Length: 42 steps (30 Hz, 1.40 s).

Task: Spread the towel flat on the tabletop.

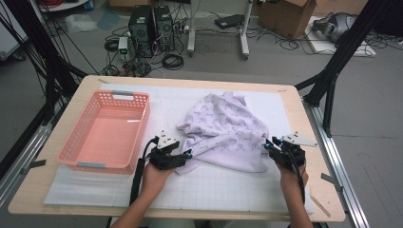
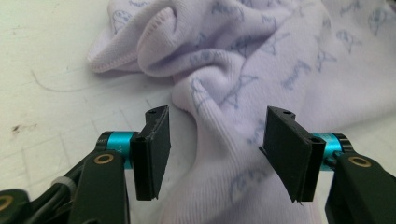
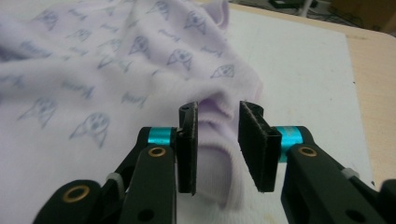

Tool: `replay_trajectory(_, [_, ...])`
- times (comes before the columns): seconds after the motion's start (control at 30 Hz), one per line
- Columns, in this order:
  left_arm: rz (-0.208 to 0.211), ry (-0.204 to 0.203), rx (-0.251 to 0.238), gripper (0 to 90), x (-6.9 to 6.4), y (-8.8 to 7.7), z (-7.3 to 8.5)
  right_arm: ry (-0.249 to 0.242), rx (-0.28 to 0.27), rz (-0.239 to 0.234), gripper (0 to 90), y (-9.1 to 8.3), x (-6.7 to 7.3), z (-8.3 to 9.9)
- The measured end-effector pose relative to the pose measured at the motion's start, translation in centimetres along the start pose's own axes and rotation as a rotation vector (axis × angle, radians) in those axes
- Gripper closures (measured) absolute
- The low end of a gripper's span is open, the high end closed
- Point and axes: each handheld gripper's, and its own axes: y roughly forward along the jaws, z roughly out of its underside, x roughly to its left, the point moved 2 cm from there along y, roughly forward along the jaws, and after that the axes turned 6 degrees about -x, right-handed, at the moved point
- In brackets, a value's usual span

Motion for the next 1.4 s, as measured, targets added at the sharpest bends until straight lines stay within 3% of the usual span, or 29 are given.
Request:
replay_trajectory(0.17, [0.001, 0.068, 0.024, 42.8, -0.5, -1.7, 0.7, -0.025, 0.044, -0.084, 61.7, -1.5, 0.0, 1.5])
replay_trajectory(0.27, [0.062, 0.069, 0.036, 53.8, -0.6, -2.5, 1.1, 0.001, 0.069, -0.151, 57.8, -2.1, 0.0, 2.3])
replay_trajectory(0.33, [0.113, 0.067, 0.053, 59.2, -0.7, -2.5, 1.5, -0.012, 0.093, -0.179, 55.9, -2.1, 0.3, 2.8])
replay_trajectory(0.4, [0.147, 0.076, 0.087, 55.1, -1.0, -2.0, 1.9, -0.044, 0.131, -0.189, 54.6, -1.7, 0.8, 3.5])
replay_trajectory(0.5, [0.167, 0.092, 0.103, 45.7, -1.7, -1.7, 1.9, -0.036, 0.176, -0.211, 52.4, -0.6, 1.3, 4.4])
replay_trajectory(0.63, [0.188, 0.093, 0.108, 43.7, -2.6, -1.9, 1.9, -0.035, 0.177, -0.216, 59.9, -0.4, 1.7, 4.3])
replay_trajectory(0.67, [0.174, 0.101, 0.101, 44.9, -2.7, -2.1, 1.8, -0.032, 0.181, -0.214, 66.9, -0.4, 1.6, 4.3])
replay_trajectory(0.7, [0.158, 0.111, 0.086, 47.0, -2.7, -2.4, 1.7, -0.027, 0.184, -0.216, 80.2, -0.5, 1.5, 4.2])
replay_trajectory(0.73, [0.139, 0.116, 0.07, 48.5, -2.7, -2.6, 1.5, -0.019, 0.193, -0.226, 84.6, -0.5, 1.5, 4.2])
replay_trajectory(0.77, [0.121, 0.127, 0.06, 49.3, -2.6, -2.9, 1.4, -0.038, 0.192, -0.211, 86.0, -0.6, 1.4, 4.1])
replay_trajectory(0.83, [0.09, 0.13, 0.025, 51.8, -2.3, -3.4, 1.2, -0.067, 0.193, -0.131, 86.6, -0.9, 1.1, 3.9])
replay_trajectory(0.93, [0.065, 0.127, 0.001, 53.7, -1.8, -3.9, 1.0, -0.003, 0.136, -0.033, 86.5, -2.0, -0.6, 3.4])
replay_trajectory(1.0, [0.054, 0.127, -0.017, 55.1, -1.7, -4.2, 0.9, 0.013, 0.119, 0.011, 85.9, -2.7, -1.4, 3.4])
replay_trajectory(1.07, [0.064, 0.131, -0.033, 61.4, -1.8, -4.5, 0.8, 0.027, 0.121, 0.002, 82.9, -3.2, -1.7, 3.6])
replay_trajectory(1.13, [0.11, 0.13, -0.038, 69.3, -2.1, -4.7, 0.8, 0.042, 0.11, -0.025, 75.2, -3.3, -1.7, 3.7])
replay_trajectory(1.2, [0.148, 0.147, -0.014, 71.4, -2.6, -4.5, 1.0, 0.046, 0.097, -0.03, 71.1, -3.3, -1.7, 3.6])
replay_trajectory(1.3, [0.197, 0.16, 0.042, 71.0, -3.1, -3.6, 1.7, 0.037, 0.077, -0.04, 68.9, -3.4, -1.4, 3.4])
replay_trajectory(1.4, [0.225, 0.183, 0.102, 64.6, -3.5, -2.8, 2.4, 0.023, 0.069, -0.06, 68.5, -3.5, -1.1, 3.2])
